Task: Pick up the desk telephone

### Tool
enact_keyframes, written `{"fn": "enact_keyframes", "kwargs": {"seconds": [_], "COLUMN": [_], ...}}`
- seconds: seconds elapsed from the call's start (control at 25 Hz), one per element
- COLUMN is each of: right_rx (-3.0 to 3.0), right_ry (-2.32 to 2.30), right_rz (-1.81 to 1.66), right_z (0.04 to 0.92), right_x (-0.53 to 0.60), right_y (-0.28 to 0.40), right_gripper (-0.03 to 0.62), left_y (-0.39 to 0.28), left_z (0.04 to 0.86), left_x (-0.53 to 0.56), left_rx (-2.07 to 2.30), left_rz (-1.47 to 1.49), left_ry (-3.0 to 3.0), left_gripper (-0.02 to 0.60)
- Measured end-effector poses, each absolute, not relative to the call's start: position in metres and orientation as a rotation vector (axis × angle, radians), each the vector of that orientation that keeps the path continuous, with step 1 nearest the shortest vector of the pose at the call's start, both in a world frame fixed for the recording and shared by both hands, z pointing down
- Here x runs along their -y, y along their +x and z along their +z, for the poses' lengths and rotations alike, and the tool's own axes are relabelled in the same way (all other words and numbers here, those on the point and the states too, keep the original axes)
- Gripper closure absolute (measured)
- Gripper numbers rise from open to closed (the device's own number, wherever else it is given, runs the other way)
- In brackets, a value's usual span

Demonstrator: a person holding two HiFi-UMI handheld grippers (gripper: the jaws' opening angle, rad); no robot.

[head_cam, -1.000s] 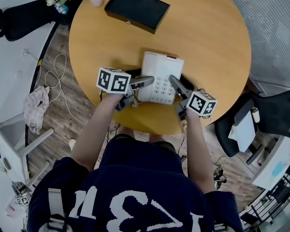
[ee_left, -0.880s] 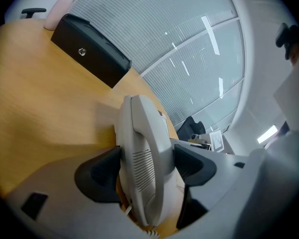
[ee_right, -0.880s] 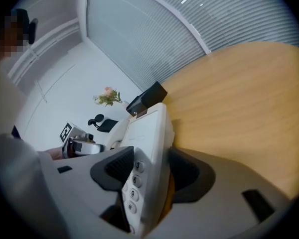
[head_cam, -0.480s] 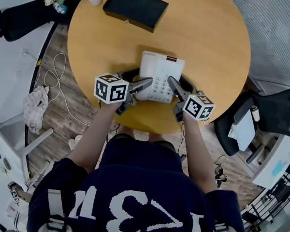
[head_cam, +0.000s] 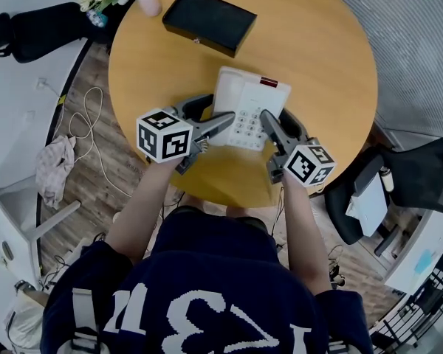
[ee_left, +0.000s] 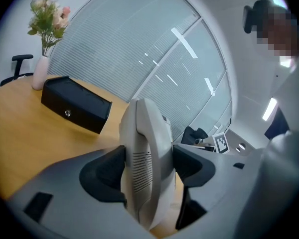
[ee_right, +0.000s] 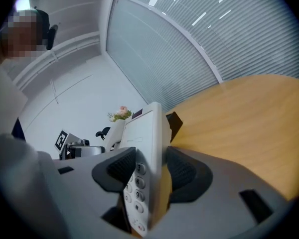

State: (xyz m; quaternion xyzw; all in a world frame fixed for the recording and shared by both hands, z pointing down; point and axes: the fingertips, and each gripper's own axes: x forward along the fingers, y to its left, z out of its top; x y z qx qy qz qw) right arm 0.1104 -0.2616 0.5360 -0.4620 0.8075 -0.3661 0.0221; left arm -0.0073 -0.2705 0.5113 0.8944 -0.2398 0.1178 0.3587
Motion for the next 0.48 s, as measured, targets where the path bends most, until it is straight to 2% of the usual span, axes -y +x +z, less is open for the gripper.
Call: {"fn": "enact_keyframes", "kwargs": {"seconds": [0.48], "right_rx": [-2.624], "right_ry": [-1.420], "right_rz": [-0.691], "right_z": [0.412], "right_x": [0.284], "right_y": [0.114], "right_gripper": [0.384], "left_y": [-0.006], "left_z": [0.398], "left_x": [0.284], "left_rx": [0.695], "left_rz": [0.084], "left_ry": [2.544], "left_gripper": [0.273]}}
